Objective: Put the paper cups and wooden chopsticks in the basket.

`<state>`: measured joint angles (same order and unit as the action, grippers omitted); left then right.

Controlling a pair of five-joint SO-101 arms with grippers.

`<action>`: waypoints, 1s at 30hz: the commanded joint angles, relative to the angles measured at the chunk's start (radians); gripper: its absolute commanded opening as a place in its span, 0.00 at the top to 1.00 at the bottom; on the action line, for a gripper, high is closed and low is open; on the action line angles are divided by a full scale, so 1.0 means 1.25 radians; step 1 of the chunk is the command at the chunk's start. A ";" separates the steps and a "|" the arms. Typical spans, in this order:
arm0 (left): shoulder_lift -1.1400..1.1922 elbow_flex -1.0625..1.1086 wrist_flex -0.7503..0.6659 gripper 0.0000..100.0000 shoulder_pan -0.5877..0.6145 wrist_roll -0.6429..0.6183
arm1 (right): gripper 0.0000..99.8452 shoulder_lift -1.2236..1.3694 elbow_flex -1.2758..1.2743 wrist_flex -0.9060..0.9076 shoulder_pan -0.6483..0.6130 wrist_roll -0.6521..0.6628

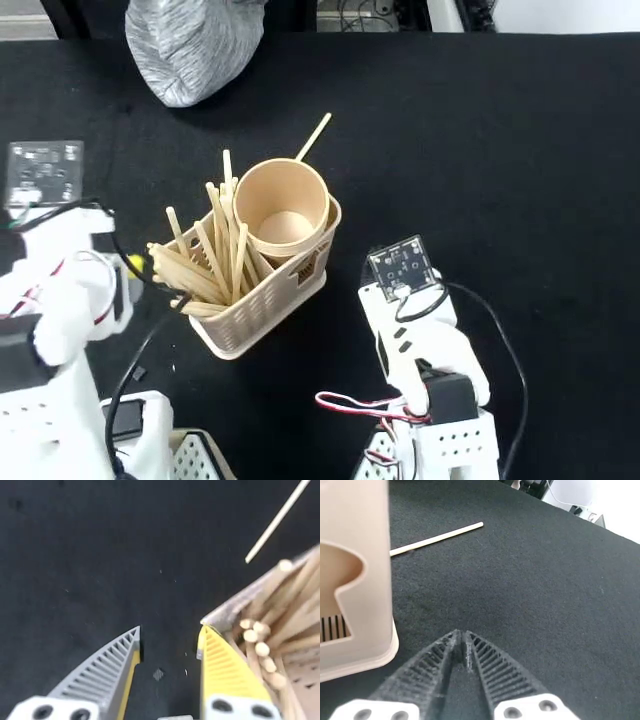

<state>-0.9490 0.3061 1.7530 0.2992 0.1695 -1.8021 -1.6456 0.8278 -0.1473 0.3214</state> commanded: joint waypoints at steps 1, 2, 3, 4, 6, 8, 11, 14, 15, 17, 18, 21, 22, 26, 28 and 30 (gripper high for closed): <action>-0.002 0.040 0.004 0.81 -0.074 0.005 | 0.99 -0.073 0.013 -0.016 0.010 0.006; -0.001 0.050 0.001 0.81 -0.096 0.000 | 0.99 -0.073 0.014 -0.016 0.010 0.006; 0.000 0.057 -0.001 0.81 -0.116 -0.017 | 0.99 -0.073 0.014 -0.016 0.010 0.006; 0.000 0.058 -0.002 0.81 -0.133 -0.039 | 0.99 -0.073 0.014 -0.016 0.010 0.006; -0.006 0.057 -0.017 0.81 -0.160 -0.065 | 0.99 -0.073 0.014 -0.016 0.010 0.006; -0.006 0.056 -0.036 0.81 -0.172 -0.082 | 0.99 -0.073 0.014 -0.016 0.010 0.006; -0.006 0.025 -0.044 0.81 -0.169 -0.096 | 0.99 -0.073 0.014 -0.016 0.011 0.006; -0.006 -0.018 -0.042 0.81 -0.169 -0.096 | 0.99 -0.073 0.014 -0.016 0.011 0.006; -0.006 -0.030 -0.042 0.81 -0.169 -0.096 | 0.99 -0.073 0.014 -0.016 0.011 0.006; -0.006 -0.048 -0.042 0.81 -0.170 -0.096 | 0.99 -0.073 0.014 -0.016 0.011 0.006; -0.006 -0.055 -0.041 0.81 -0.172 -0.096 | 0.99 -0.073 0.014 -0.016 0.011 0.006; -0.005 -0.073 -0.023 0.81 -0.176 -0.096 | 0.99 -0.073 0.014 -0.016 0.011 0.006; -0.002 -0.074 -0.018 0.81 -0.185 -0.096 | 0.99 -0.073 0.014 -0.016 0.011 0.006; 0.001 -0.020 -0.015 0.81 -0.231 -0.096 | 0.99 -0.073 0.014 -0.016 0.011 0.006; 0.001 0.029 -0.034 0.81 -0.244 -0.095 | 0.99 -0.073 0.014 -0.016 0.011 0.006; 0.001 0.073 -0.065 0.81 -0.236 -0.092 | 0.99 -0.073 0.014 -0.016 0.011 0.006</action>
<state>-0.9567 0.3230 1.7285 0.0169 0.0621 -1.8021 -1.6456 0.8278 -0.1473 0.3214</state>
